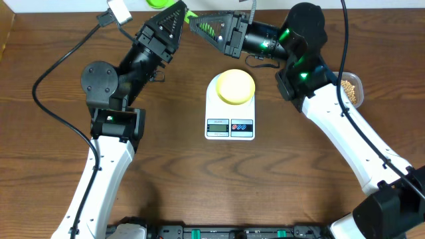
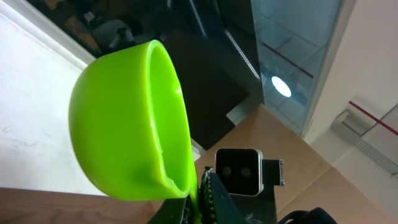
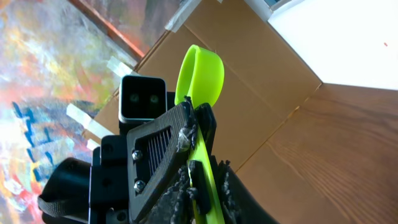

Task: Scoop item into bowl and weigh 50g on scale
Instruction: 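Hold the green scoop with both grippers above the scale, then release the scoop from the left gripper and carry it right toward the soybean tub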

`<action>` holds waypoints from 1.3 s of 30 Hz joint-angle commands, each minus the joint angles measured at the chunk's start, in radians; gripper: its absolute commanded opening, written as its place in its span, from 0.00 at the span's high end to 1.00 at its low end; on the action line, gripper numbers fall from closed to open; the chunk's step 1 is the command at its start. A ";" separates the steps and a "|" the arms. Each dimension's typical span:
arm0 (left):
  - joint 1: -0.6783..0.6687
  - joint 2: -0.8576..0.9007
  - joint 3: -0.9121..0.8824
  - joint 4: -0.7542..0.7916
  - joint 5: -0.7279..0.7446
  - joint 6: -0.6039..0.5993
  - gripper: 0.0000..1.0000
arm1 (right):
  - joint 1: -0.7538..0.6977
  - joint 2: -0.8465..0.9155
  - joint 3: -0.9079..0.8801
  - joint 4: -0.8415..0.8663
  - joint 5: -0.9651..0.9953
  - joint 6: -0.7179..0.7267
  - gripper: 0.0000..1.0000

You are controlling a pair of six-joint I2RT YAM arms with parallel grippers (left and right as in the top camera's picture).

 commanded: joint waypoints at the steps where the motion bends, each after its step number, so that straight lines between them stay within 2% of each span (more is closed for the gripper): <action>1: -0.002 -0.007 0.002 0.010 0.013 0.024 0.93 | 0.001 0.002 0.011 0.002 -0.002 -0.031 0.92; 4: -0.002 -0.007 0.002 0.010 0.013 0.024 0.93 | 0.001 0.002 0.011 0.002 -0.002 -0.044 0.99; 10: -0.002 -0.007 0.002 -0.021 0.013 0.024 0.91 | -0.001 0.002 0.011 0.002 -0.002 -0.045 0.99; 13: -0.002 -0.007 0.002 -0.033 0.013 0.025 0.70 | -0.003 0.002 0.011 0.002 -0.002 -0.060 0.99; 14: -0.002 -0.007 0.002 -0.036 0.013 0.032 0.58 | -0.003 0.002 0.011 0.002 -0.003 -0.072 0.99; 16: -0.001 -0.007 0.002 -0.036 0.013 0.070 0.48 | -0.005 0.002 0.011 -0.008 -0.010 -0.106 0.99; 23: 0.002 -0.007 0.002 -0.039 0.014 0.200 0.42 | -0.040 0.002 0.011 -0.204 -0.010 -0.244 0.99; 28: 0.002 -0.007 0.002 -0.103 0.013 0.291 0.38 | -0.097 0.002 0.011 -0.319 -0.042 -0.322 0.99; 34: 0.002 -0.007 0.002 -0.210 0.002 0.403 0.37 | -0.187 0.002 0.011 -0.375 -0.186 -0.335 0.99; 35: 0.002 -0.007 0.002 -0.221 -0.013 0.411 0.34 | -0.202 0.002 0.011 -0.378 -0.212 -0.335 0.99; 39: 0.003 -0.007 0.002 -0.272 -0.086 0.418 0.32 | -0.256 0.002 0.011 -0.429 -0.276 -0.335 0.99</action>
